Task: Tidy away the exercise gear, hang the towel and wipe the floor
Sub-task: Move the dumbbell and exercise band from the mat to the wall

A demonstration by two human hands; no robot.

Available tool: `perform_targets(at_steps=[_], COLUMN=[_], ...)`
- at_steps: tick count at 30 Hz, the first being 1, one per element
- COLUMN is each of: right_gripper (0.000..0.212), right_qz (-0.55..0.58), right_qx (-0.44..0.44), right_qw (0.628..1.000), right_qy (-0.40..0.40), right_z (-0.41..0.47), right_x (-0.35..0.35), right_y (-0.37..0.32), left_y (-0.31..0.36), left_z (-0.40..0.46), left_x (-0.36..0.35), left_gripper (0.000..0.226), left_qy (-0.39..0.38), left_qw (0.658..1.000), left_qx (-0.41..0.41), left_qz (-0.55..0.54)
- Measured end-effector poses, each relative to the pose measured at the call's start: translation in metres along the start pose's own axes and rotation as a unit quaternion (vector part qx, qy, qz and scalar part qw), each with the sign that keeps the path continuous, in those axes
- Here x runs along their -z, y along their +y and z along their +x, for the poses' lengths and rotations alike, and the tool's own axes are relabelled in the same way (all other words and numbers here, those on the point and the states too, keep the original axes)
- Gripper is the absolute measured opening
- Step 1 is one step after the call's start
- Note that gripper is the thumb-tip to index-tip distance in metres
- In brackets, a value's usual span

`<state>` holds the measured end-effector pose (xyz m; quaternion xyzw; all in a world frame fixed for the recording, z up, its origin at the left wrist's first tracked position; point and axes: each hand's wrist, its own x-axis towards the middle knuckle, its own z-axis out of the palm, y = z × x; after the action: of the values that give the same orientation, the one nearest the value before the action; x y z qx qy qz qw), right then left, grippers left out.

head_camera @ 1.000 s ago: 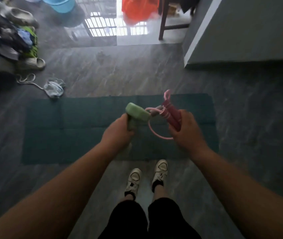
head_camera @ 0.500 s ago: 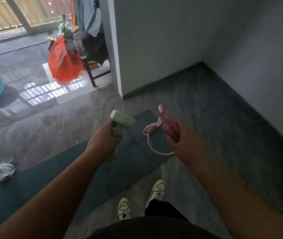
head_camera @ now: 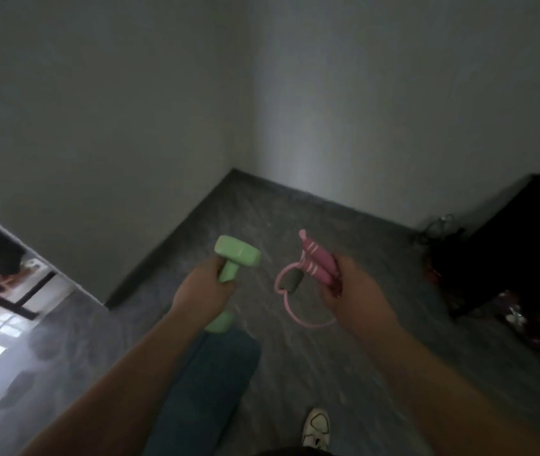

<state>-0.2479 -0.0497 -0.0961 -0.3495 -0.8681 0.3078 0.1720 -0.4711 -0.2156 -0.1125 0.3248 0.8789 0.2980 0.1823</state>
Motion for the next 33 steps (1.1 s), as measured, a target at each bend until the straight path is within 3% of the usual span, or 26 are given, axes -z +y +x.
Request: perform_targets(at_steps=[8, 15, 26, 33], right_gripper=[0.031, 0.026, 0.028, 0.031], right_qz=[0.0, 0.025, 0.013, 0.029], right_qx=[-0.025, -0.049, -0.123, -0.172], right_qw=[1.0, 0.998, 0.991, 0.984], right_qy=[0.015, 0.031, 0.042, 0.041], right_z=[0.115, 0.248, 0.505, 0.605], right_x=[0.066, 0.061, 0.03, 0.016], right_y=[0.084, 0.121, 0.162, 0.214], left_y=[0.112, 0.135, 0.18, 0.206], left_z=[0.131, 0.268, 0.56, 0.692], left_x=[-0.056, -0.071, -0.074, -0.113], left_gripper=[0.028, 0.027, 0.03, 0.036], left_qy=[-0.014, -0.012, -0.062, -0.106], left_qw=[1.0, 1.0, 0.998, 0.994], left_qx=[-0.013, -0.011, -0.025, -0.026], left_qz=[-0.005, 0.012, 0.021, 0.031])
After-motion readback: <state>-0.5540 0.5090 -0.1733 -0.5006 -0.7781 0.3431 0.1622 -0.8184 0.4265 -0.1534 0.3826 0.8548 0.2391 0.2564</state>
